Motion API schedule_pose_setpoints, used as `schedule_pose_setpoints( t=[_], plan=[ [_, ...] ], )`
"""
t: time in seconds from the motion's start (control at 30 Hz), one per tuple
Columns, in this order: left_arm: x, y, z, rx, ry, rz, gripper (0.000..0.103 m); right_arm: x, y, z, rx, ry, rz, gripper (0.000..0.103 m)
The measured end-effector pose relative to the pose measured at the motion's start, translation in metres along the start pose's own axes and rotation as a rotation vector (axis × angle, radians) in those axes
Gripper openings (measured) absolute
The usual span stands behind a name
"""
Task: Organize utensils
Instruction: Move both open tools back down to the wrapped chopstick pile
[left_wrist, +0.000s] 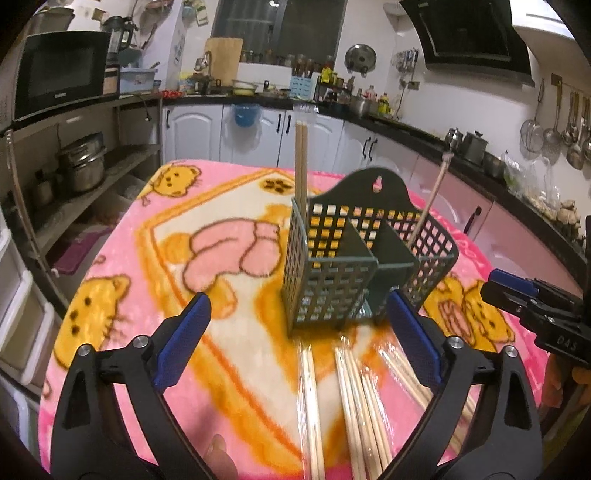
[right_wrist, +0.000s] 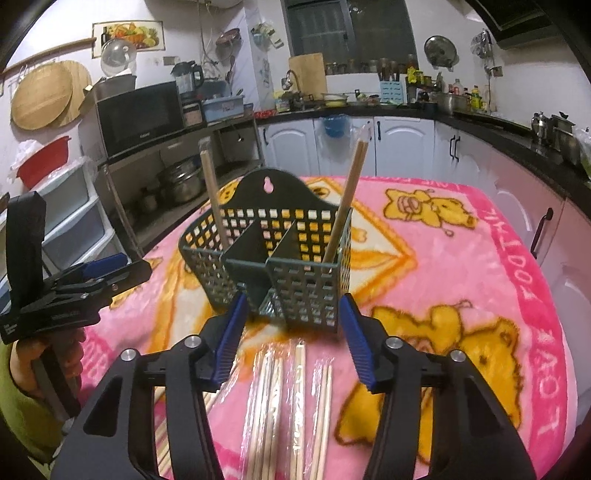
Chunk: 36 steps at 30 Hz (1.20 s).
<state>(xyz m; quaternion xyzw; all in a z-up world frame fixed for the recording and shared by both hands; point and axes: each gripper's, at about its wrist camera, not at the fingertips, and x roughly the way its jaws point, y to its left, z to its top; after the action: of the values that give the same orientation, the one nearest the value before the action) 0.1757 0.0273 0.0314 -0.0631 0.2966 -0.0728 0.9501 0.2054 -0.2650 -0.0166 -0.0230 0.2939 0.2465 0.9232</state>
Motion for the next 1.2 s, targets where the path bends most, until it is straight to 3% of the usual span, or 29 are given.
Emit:
schedule_pose_setpoints(
  t=[0.37,0.43,0.83,1.2],
  plan=[
    [0.014,-0.005,-0.021,0.020,0.080,-0.020,0.069,0.016,0.006,-0.017,-0.012,0.070,0.026,0.034],
    [0.017,-0.006,-0.025,0.017,0.098,-0.028,0.061,0.019,0.007,-0.020,-0.013,0.083,0.029,0.032],
    [0.045,-0.002,-0.050,-0.017,0.238,-0.067,0.038,0.044,0.003,-0.032,-0.013,0.163,0.028,0.023],
    [0.071,0.000,-0.057,-0.006,0.321,-0.037,0.035,0.090,0.000,-0.035,-0.033,0.278,0.006,0.022]
  ],
)
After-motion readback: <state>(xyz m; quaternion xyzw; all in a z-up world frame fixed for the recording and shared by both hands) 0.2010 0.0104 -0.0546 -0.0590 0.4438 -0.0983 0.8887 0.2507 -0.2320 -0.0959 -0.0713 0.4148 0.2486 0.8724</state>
